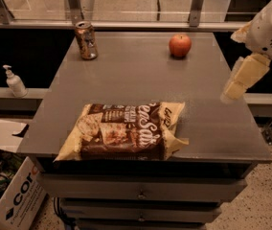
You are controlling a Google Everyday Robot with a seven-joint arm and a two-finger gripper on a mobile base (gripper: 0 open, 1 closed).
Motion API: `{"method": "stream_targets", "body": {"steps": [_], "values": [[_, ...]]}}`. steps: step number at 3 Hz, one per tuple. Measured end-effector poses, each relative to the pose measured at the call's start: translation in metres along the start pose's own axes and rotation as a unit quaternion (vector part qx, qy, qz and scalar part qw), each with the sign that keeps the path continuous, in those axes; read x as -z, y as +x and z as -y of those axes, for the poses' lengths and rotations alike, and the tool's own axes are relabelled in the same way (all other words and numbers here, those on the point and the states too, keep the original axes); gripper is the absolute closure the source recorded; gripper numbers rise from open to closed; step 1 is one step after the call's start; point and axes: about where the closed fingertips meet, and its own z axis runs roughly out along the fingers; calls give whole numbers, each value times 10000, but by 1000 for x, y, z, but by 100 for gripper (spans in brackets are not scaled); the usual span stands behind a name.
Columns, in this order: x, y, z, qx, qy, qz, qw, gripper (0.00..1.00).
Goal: Move apple near brown chip bag
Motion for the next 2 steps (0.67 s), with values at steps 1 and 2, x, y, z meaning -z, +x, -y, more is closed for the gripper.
{"method": "stream_targets", "body": {"steps": [1, 2], "values": [[-25, -1, 35, -120, 77, 463, 9988, 0], [-50, 1, 67, -216, 128, 874, 9959, 0]]}}
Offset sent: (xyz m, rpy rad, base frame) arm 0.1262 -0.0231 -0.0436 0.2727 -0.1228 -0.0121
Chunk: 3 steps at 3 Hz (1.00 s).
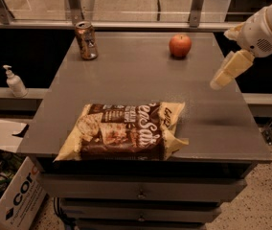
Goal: Move apple near brown chip bag
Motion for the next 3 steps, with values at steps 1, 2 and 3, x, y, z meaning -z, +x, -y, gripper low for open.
{"method": "stream_targets", "body": {"steps": [1, 2, 3], "values": [[-24, -3, 23, -56, -107, 243, 9996, 0], [-26, -3, 28, -66, -96, 281, 9995, 0], [-31, -4, 25, -79, 18, 346, 9994, 0]]}}
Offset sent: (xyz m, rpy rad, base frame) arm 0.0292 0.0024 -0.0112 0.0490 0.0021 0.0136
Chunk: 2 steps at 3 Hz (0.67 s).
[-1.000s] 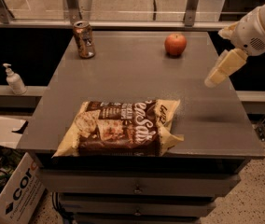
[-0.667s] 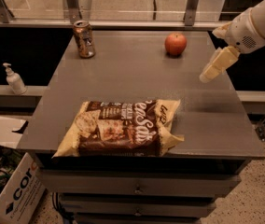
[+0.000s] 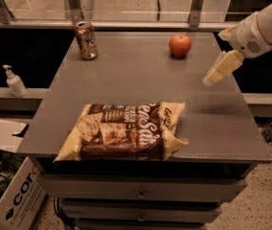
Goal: Move apple near brown chip bag
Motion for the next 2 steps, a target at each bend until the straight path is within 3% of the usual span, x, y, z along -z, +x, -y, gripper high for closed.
{"method": "stream_targets", "body": {"steps": [1, 2], "values": [[-21, -7, 10, -1, 126, 145, 9998, 0], [-54, -11, 33, -237, 80, 417, 9988, 0]]}}
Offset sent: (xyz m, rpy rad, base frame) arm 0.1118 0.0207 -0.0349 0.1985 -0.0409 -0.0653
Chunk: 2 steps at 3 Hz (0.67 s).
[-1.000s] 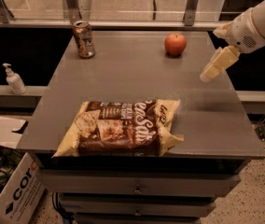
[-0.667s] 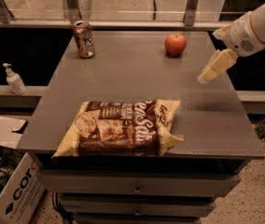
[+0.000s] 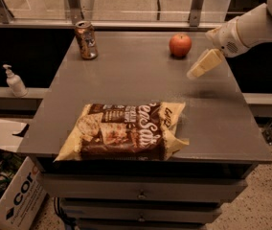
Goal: Move apple near brown chip bag
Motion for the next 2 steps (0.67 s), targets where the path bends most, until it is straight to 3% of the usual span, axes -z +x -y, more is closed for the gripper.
{"method": "stream_targets", "body": {"steps": [2], "values": [[-61, -11, 54, -550, -3, 647, 9964, 0]]}}
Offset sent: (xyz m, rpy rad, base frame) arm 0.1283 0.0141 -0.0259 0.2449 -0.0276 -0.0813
